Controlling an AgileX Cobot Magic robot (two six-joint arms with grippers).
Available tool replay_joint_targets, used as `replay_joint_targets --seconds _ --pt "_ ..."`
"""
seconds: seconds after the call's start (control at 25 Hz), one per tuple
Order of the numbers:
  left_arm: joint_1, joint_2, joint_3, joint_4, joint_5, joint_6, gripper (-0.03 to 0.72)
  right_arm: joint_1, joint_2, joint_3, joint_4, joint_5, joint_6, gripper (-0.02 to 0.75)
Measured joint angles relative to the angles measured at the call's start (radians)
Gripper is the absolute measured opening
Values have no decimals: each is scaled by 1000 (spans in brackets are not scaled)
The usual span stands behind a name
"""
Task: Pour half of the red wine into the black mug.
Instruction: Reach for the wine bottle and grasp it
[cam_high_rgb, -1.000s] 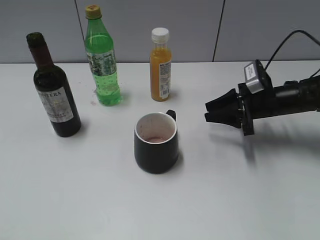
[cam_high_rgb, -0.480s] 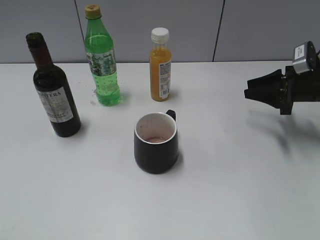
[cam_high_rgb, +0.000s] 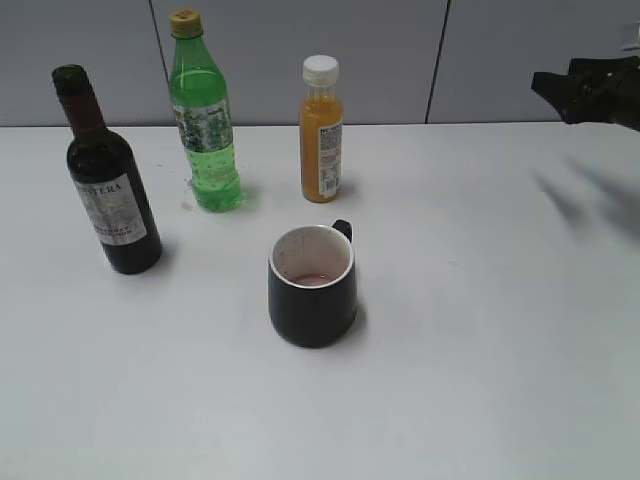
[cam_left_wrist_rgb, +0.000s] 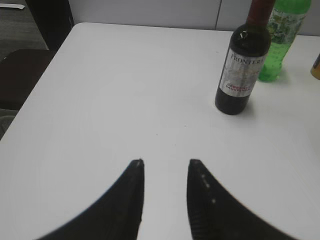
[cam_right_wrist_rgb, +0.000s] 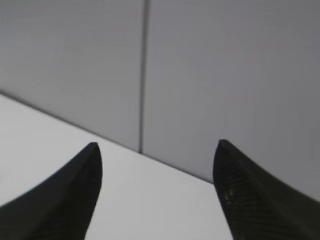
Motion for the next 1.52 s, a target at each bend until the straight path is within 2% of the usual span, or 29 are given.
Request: replay_joint_targets --seconds 0.12,0.2,0.28,0.44,0.56,0.64,0.72,0.8,0.92,1.0,1.08,1.16,1.36,1.52 --pt "0 0 0 0 0 0 224 6 -1 -31 99 111 -9 609" --pt "0 0 0 0 0 0 224 24 -11 -53 132 282 0 629" --pt "0 0 0 0 0 0 224 51 -26 -75 176 495 59 634" --pt "0 0 0 0 0 0 224 103 -97 -89 210 805 214 631" --pt "0 0 0 0 0 0 224 159 -166 -93 220 962 235 617" --pt "0 0 0 0 0 0 224 188 -197 -100 267 1062 210 612" --pt "0 0 0 0 0 0 224 207 -211 -119 400 1196 89 603" --pt "0 0 0 0 0 0 224 209 -213 -164 646 1372 -94 597" --pt "0 0 0 7 0 0 224 197 -213 -246 939 1708 -326 595" --pt "0 0 0 22 0 0 224 197 -213 -301 1024 1890 -429 595" --pt "0 0 0 27 0 0 224 197 -213 -355 1063 2047 -497 595" --pt "0 0 0 28 1 0 224 199 -217 -401 1081 2128 -554 595" --pt "0 0 0 28 1 0 224 202 -280 -418 1155 2161 -671 595" --pt "0 0 0 29 1 0 224 249 -381 -347 1152 2162 -727 595"
